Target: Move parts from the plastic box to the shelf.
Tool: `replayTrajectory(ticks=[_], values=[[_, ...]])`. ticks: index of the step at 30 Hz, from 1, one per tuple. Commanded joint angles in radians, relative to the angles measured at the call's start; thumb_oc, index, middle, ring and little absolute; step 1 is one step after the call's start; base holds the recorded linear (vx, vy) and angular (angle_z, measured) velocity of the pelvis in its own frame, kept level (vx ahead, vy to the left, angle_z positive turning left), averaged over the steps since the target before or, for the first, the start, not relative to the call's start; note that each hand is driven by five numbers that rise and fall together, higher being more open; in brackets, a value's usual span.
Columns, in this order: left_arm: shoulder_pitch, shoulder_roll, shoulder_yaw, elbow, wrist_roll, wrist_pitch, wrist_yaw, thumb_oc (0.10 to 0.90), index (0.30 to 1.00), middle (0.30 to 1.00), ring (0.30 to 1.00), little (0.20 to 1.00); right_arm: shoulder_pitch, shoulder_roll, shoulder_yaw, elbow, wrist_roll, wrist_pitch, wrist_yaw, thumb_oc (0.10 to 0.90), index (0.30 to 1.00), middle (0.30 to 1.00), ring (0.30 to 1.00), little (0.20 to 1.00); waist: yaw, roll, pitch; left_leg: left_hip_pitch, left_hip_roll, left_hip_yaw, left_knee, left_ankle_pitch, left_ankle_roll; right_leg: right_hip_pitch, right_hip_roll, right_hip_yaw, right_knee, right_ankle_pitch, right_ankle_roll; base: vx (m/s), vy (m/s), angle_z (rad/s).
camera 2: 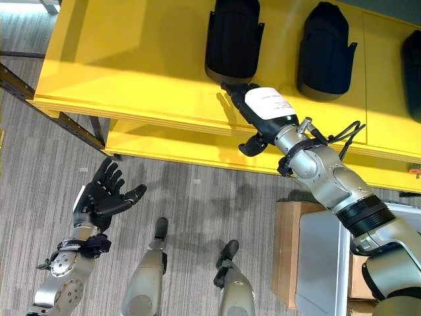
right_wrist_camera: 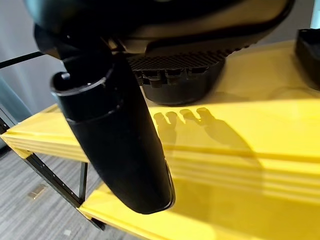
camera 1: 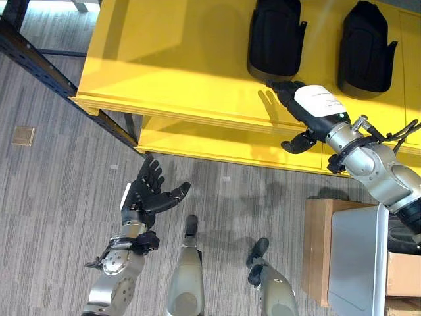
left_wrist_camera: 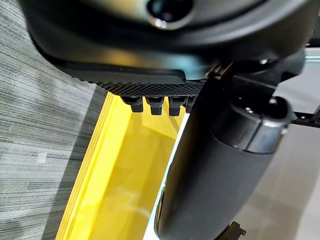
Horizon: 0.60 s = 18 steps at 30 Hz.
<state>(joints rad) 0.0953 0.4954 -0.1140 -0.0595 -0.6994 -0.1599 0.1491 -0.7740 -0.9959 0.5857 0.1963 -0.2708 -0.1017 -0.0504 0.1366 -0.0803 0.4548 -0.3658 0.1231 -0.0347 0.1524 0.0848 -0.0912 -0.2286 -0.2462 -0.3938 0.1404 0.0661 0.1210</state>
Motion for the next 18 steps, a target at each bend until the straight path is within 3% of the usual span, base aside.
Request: replayTrajectory(ticks=[1,11,12,18], values=[[0.021,0.04,0.037,-0.111,0.036,-0.083,-0.012,0.9,1.0,1.0,1.0,1.0,0.0,-0.059,-0.099,-0.085,0.045,-0.029,-0.028,0.9,1.0,1.0,1.0,1.0,-0.02,-0.021,-0.08,0.021,0.027,0.058,-0.003,-0.051,0.031,0.053,-0.014,0.054,0.049,-0.053,0.034,0.0,0.0,0.0],[0.029,0.025,0.049,-0.102,0.058,-0.062,-0.022,0.9,1.0,1.0,1.0,1.0,0.319,-0.044,-0.356,-0.263,0.087,-0.061,-0.017,0.9,1.0,1.0,1.0,1.0,-0.059,-0.03,-0.119,0.056,0.04,0.061,-0.016,-0.046,0.026,0.078,-0.005,0.059,0.04,-0.059,0.034,0.0,-0.014,-0.02],[0.032,0.014,0.055,-0.095,0.064,-0.056,-0.023,0.9,1.0,1.0,1.0,1.0,0.407,-0.003,-0.432,-0.302,0.098,-0.07,-0.027,0.9,1.0,1.0,1.0,1.0,-0.075,-0.029,-0.134,0.077,0.046,0.066,-0.026,-0.048,0.023,0.092,0.0,0.064,0.033,-0.064,0.036,0.04,-0.019,-0.09],[0.056,-0.015,0.065,-0.073,0.082,-0.045,-0.046,0.9,1.0,1.0,1.0,1.0,0.64,0.163,-0.588,-0.388,0.14,-0.107,-0.03,0.9,1.0,1.0,1.0,1.0,-0.118,-0.025,-0.198,0.165,0.064,0.106,-0.109,-0.019,0.018,0.134,0.029,0.095,-0.025,-0.056,0.044,0.04,-0.021,-0.15]])
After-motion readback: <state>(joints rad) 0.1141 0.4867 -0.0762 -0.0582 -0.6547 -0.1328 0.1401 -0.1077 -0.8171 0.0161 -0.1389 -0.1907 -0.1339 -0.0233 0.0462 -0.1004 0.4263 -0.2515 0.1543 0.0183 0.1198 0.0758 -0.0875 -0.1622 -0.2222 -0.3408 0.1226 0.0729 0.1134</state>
